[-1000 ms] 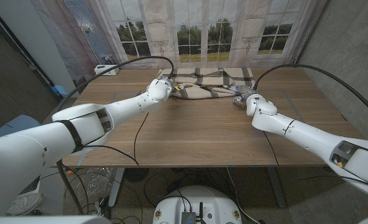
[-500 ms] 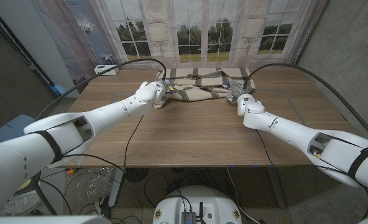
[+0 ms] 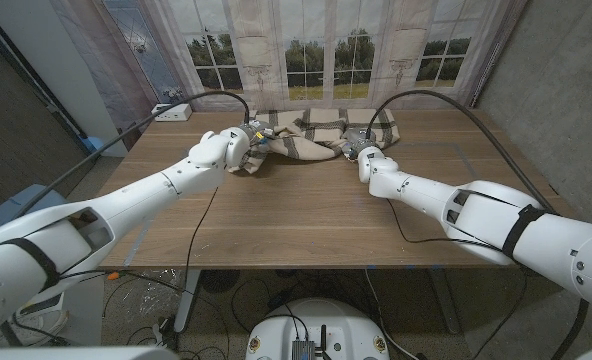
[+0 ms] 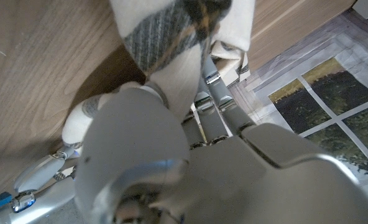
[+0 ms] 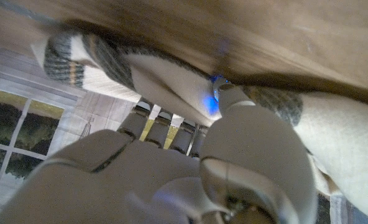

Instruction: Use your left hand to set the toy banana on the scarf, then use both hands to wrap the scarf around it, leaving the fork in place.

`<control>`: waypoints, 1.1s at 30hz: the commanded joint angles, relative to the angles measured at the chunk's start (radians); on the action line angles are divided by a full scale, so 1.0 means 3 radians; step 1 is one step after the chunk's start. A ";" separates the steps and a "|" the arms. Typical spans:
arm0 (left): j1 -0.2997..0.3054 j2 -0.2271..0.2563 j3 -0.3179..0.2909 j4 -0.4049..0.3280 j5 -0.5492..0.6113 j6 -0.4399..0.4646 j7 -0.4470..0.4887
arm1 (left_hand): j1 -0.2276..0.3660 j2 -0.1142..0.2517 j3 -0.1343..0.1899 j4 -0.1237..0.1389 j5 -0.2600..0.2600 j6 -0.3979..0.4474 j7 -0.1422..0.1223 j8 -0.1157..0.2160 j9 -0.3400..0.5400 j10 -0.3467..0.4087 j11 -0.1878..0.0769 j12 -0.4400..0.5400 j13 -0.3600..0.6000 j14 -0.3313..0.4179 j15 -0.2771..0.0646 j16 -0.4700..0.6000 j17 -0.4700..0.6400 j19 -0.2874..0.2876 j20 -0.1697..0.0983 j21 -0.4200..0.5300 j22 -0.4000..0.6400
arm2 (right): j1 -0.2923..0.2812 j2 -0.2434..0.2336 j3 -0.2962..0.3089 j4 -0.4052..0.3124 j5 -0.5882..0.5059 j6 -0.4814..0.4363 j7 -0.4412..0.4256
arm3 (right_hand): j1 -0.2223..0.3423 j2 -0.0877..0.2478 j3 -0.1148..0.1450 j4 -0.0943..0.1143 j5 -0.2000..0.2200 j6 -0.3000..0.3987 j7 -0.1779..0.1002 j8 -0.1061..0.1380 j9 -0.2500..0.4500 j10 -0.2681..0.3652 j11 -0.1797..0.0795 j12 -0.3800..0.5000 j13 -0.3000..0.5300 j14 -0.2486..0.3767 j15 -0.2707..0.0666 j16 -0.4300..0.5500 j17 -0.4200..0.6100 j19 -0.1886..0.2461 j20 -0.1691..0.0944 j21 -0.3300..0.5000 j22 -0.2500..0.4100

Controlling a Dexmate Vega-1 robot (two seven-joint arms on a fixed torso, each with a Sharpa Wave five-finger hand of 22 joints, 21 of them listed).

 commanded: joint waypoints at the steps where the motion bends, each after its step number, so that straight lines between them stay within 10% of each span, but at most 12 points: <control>1: 0.0268 0.0213 -0.0301 -0.0356 0.0001 0.0086 -0.0021 | 0.0061 0.0038 0.0005 -0.0024 -0.0017 0.0020 -0.0003 0.0019 0.0021 0.0084 -0.0065 0.0025 0.0042 0.0143 -0.0337 0.0014 0.0026 -0.0030 -0.0100 0.0037 0.0014 | 0.0050 0.0200 -0.0286 0.0871 0.0314 0.0167 -0.0937 | 0.0173 0.0065 -0.0019 0.0008 -0.0015 0.0478 0.0220 0.0109 0.0050 0.0307 0.0059 0.0150 0.0078 0.0181 -0.0620 0.0140 0.0142 0.0088 -0.0037 0.0043 0.0019; 12: 0.0263 0.0268 -0.0265 -0.0468 0.0236 0.0032 -0.0319 | 0.0057 0.0034 0.0007 -0.0029 -0.0018 0.0026 -0.0010 0.0034 0.0058 0.0076 -0.0078 0.0060 0.0122 0.0148 -0.0348 0.0018 0.0069 -0.0064 -0.0107 0.0099 0.0007 | -0.0494 -0.0756 0.0067 -0.1116 0.0005 -0.0914 -0.0911 | 0.0247 0.0084 0.0001 0.0011 -0.0012 0.0534 0.0254 0.0118 0.0058 0.0362 0.0069 0.0191 0.0113 0.0194 -0.0611 0.0113 0.0159 0.0099 -0.0031 0.0049 0.0021; 33: 0.0545 0.0386 -0.0467 -0.0990 0.0256 0.0031 -0.0726 | 0.0051 0.0024 0.0019 -0.0047 -0.0017 0.0053 -0.0005 0.0050 0.0093 0.0079 -0.0069 0.0116 0.0246 0.0179 -0.0340 0.0001 0.0088 -0.0094 -0.0112 0.0208 -0.0015 | -0.1423 -0.1555 0.0653 -0.2955 -0.0479 -0.1732 -0.0628 | 0.0323 0.0054 0.0018 0.0011 -0.0004 0.0581 0.0284 0.0120 0.0071 0.0335 0.0023 0.0205 0.0160 0.0171 -0.0622 0.0011 0.0146 0.0065 -0.0032 0.0035 0.0020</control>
